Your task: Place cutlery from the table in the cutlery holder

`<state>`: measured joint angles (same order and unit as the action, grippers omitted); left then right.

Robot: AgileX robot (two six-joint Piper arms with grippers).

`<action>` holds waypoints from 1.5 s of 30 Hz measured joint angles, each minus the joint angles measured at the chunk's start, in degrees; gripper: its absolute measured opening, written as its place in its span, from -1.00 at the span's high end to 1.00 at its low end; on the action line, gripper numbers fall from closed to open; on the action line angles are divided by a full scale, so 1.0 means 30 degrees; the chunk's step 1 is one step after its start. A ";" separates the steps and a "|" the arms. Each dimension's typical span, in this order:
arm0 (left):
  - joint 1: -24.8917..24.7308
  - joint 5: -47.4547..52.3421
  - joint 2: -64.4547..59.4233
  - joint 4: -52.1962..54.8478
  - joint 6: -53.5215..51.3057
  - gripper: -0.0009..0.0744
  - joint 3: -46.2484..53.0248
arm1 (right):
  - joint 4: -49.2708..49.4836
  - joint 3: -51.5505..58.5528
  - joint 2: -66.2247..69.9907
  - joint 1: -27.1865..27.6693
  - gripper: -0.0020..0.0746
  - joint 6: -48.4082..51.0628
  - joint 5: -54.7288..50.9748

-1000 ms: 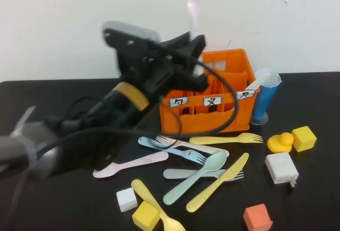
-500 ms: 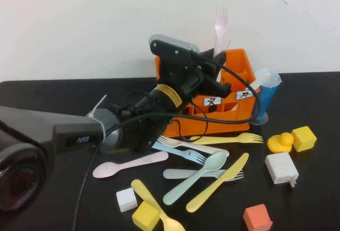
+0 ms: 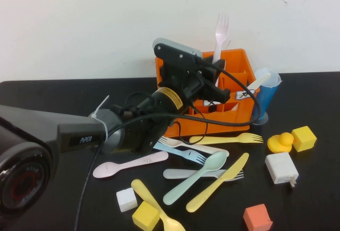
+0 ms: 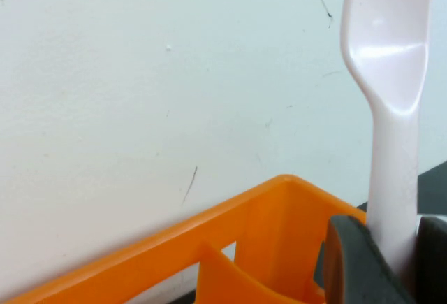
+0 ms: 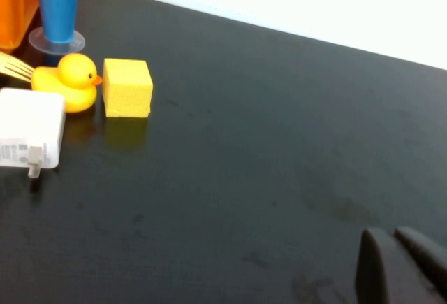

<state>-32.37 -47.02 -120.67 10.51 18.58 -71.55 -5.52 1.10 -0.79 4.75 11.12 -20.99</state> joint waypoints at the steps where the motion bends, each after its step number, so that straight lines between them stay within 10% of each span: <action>1: 0.0000 0.0122 0.0000 0.0000 -0.0041 0.56 0.0000 | 0.0000 0.0000 0.0000 0.0000 0.95 0.0000 0.0000; 27: -0.0792 0.0191 -0.0005 0.0203 -0.0402 0.29 0.0000 | 0.0000 0.0000 0.0000 0.0000 0.95 0.0000 0.0000; 45: -0.1931 0.4170 0.5035 0.6081 -0.0066 0.97 0.0306 | 0.0000 0.0000 0.0000 0.0000 0.95 0.0000 0.0000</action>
<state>-38.16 -34.51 -105.56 28.75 18.39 -70.63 -5.52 1.10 -0.79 4.75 11.12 -20.99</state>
